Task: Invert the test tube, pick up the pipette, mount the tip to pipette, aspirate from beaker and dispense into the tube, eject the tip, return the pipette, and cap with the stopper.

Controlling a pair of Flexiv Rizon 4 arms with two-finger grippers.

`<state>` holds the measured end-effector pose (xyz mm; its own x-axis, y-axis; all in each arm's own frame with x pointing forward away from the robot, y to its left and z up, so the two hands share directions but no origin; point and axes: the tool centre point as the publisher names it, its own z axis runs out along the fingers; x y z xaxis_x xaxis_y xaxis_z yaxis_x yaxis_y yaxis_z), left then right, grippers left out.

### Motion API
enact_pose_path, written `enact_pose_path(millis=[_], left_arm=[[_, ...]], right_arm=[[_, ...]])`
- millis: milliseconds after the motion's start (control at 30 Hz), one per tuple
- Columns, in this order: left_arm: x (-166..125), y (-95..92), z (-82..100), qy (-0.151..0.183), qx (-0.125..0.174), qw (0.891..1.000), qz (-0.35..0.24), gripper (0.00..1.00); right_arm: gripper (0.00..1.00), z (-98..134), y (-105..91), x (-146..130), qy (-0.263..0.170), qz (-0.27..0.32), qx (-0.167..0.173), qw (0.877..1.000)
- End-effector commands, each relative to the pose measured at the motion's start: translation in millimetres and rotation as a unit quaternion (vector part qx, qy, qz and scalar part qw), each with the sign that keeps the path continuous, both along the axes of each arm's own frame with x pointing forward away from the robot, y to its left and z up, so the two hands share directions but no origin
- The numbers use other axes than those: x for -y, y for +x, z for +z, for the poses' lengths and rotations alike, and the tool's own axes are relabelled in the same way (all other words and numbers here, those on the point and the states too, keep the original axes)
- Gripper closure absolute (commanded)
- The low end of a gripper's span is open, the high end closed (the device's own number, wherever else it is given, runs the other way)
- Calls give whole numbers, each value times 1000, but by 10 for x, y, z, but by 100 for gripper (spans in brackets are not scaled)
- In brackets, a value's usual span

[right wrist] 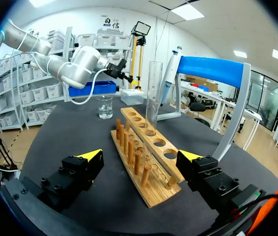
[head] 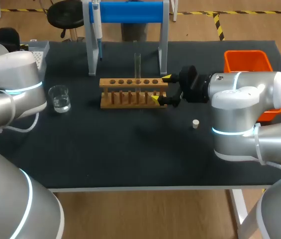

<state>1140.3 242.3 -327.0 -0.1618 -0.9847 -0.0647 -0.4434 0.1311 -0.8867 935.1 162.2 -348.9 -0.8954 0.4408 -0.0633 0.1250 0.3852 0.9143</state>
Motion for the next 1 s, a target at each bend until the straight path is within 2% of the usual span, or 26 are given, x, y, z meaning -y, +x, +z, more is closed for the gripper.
enact_pose_path(millis=[33, 433, 633, 800, 1000], left_arm=[[2, -19, 38, 3, 6, 1000, 3, 100], [-5, -47, 170, 10, 18, 1000, 7, 100], [24, -86, 320, 12, 40, 999, 3, 100], [116, -124, 502, 29, 48, 998, -24, 100], [299, -243, 788, 46, 58, 992, -105, 100]], right_arm=[[0, -4, -3, -1, 0, -1, 0, 1000], [0, -4, -3, -1, 0, -1, 0, 1000], [0, -4, -3, -1, 0, -1, 0, 1000], [0, -4, -3, -1, 0, -1, 0, 1000], [0, -4, -3, -1, 0, -1, 0, 1000]])
